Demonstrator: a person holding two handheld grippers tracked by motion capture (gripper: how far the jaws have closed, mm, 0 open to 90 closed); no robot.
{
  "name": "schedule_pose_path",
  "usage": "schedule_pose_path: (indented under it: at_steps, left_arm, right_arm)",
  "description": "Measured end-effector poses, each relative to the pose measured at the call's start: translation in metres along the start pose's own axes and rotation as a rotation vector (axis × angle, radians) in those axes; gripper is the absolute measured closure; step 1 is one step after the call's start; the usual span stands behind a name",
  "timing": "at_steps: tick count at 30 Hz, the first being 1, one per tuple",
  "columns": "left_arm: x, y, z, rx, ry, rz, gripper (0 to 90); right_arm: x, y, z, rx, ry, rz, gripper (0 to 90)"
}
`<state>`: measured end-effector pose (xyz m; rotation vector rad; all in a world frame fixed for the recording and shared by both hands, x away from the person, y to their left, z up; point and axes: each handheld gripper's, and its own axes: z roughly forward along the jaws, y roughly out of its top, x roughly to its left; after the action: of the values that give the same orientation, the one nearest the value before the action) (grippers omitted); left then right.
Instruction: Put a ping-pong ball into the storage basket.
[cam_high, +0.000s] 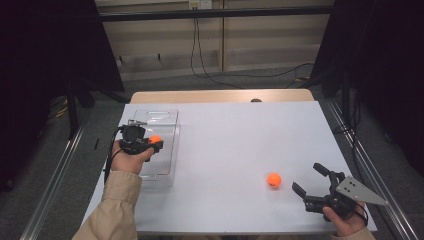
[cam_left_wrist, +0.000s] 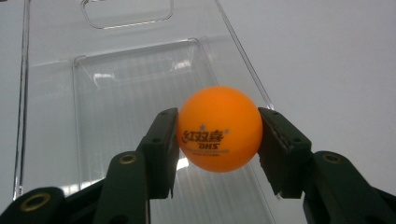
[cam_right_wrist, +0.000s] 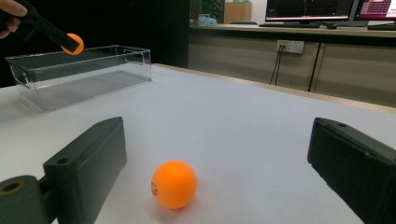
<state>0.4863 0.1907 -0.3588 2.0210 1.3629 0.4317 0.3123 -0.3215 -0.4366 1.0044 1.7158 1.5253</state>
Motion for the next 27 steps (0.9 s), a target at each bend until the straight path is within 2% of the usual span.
schedule_pose_path:
  at_steps: [10, 15, 20, 27]
  left_arm:
    - [0.002, -0.0023, 0.0008, 0.004, 0.004, 0.005, 51.0]
    - [0.0013, -0.0035, 0.0018, -0.001, 0.012, -0.01, 50.9]
    - [0.0022, -0.0053, 0.0031, 0.001, 0.017, -0.009, 50.9]
    - [0.0028, -0.0074, 0.0047, 0.001, 0.01, -0.021, 50.9]
  right_arm:
    - [-0.0001, 0.0001, -0.0001, -0.001, 0.0, 0.0, 4.4]
    - [0.0, 0.0001, -0.0001, -0.001, 0.0, 0.001, 4.5]
    - [0.0001, 0.0002, -0.0003, -0.001, -0.001, 0.003, 4.4]
    - [-0.0006, 0.0, -0.0003, 0.001, 0.001, -0.005, 4.4]
